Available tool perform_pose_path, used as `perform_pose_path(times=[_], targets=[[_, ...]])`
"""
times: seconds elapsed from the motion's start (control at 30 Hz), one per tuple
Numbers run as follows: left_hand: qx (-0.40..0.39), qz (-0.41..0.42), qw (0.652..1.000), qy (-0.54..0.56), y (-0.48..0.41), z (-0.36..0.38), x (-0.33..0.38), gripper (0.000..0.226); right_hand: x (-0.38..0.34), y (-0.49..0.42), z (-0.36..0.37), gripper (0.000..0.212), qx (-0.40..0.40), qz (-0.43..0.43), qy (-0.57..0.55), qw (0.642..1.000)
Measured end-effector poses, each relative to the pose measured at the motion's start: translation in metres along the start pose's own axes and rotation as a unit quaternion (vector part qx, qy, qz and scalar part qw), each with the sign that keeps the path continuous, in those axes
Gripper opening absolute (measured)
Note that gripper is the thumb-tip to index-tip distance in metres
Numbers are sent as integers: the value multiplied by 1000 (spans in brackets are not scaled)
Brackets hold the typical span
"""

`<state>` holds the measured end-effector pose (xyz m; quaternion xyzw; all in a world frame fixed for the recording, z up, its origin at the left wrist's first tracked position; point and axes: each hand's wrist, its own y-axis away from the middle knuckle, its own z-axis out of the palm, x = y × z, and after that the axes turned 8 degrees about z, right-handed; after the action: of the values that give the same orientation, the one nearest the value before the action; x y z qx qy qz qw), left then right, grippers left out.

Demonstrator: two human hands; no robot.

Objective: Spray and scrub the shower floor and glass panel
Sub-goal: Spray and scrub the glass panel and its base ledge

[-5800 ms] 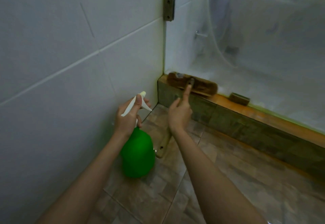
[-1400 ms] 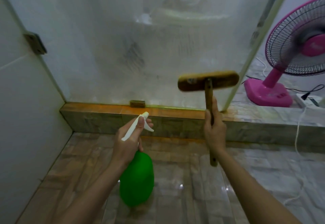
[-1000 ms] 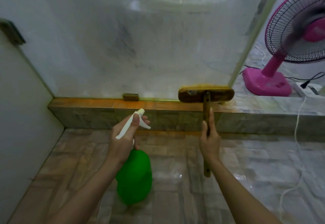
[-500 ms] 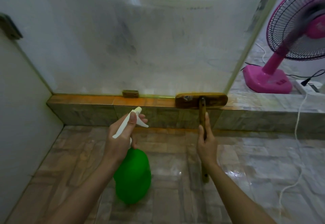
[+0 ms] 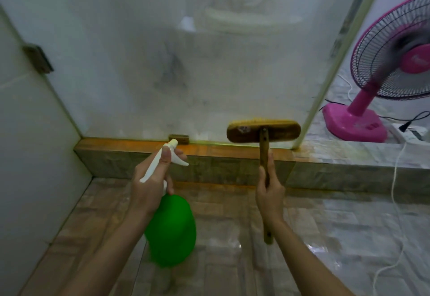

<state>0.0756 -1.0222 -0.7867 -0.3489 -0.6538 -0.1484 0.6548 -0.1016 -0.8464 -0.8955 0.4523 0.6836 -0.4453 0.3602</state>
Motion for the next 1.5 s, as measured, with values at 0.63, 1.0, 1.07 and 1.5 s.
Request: perform_pose_path(times=[0.63,1.0,1.07,1.5], targets=[[112,79,987,79,-85,-36,149,56,-206,-82,22,53,0,-189,-41,981],[138,71,987,30,-112,-44,244,33,-253,-73,-6,49,-20,-78,-30,996],[139,57,988,33,-119,-46,277,34,-311,-94,-7,49,-39,-134,-42,989],[159,24,987,-12,-142,-72,500,34,-486,-134,-99,48,-71,-58,-6,996]])
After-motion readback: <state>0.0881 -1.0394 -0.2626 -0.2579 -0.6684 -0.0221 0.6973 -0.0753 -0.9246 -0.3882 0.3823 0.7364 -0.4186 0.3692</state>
